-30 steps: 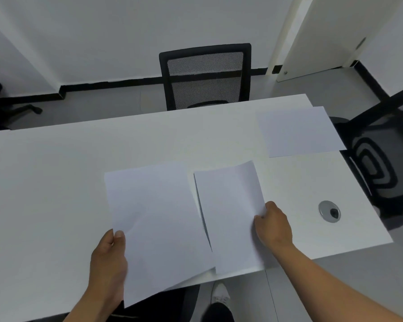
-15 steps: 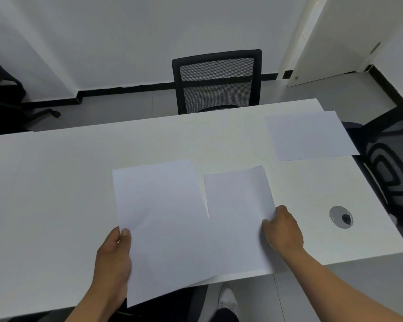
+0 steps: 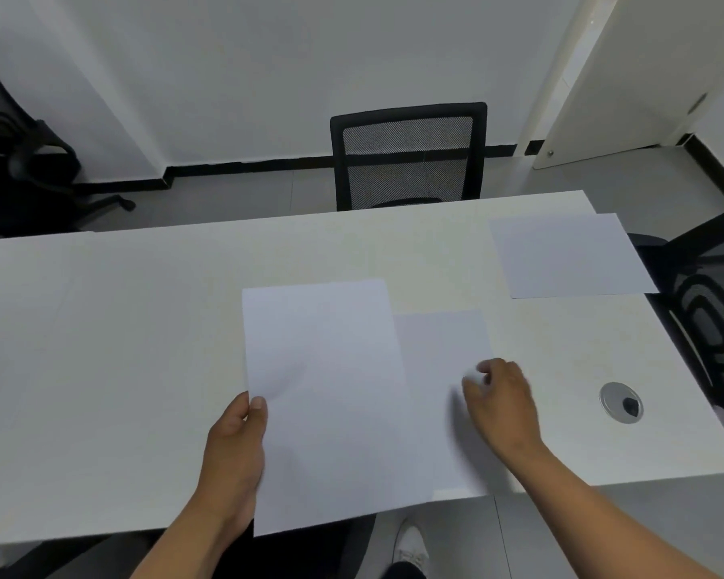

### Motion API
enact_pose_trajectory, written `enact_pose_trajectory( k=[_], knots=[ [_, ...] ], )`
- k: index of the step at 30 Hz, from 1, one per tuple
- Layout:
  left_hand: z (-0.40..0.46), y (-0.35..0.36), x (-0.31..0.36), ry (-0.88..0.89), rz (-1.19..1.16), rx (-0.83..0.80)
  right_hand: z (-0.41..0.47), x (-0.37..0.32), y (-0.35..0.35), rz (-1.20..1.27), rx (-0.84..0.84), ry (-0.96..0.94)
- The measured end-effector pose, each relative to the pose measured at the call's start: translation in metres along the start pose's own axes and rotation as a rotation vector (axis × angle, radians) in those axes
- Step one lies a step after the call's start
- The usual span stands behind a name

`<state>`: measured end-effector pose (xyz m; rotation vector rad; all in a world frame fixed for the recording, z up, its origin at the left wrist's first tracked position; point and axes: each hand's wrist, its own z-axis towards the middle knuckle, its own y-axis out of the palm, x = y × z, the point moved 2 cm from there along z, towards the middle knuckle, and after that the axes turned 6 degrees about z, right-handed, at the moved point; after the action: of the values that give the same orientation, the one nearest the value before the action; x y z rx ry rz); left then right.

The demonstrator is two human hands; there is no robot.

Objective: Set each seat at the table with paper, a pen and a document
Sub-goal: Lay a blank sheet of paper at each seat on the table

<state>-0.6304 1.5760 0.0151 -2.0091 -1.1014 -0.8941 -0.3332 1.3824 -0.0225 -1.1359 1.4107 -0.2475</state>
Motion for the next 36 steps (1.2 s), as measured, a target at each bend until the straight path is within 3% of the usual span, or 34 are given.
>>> enact_pose_trajectory(
  k=[4, 7, 25, 36],
  knots=[
    [-0.014, 0.004, 0.014, -0.011, -0.036, -0.022, -0.021, -0.061, -0.003, 0.359, -0.283, -0.01],
    [-0.026, 0.0, 0.023, -0.017, -0.042, -0.04, -0.039, -0.091, -0.002, 0.49, -0.403, 0.025],
    [-0.073, -0.089, 0.028, 0.037, -0.138, 0.037, -0.116, -0.166, 0.014, 0.497, -0.459, -0.086],
    [-0.07, -0.242, 0.002, 0.073, -0.157, 0.007, -0.222, -0.252, 0.096, 0.454, -0.384, -0.118]
  ],
)
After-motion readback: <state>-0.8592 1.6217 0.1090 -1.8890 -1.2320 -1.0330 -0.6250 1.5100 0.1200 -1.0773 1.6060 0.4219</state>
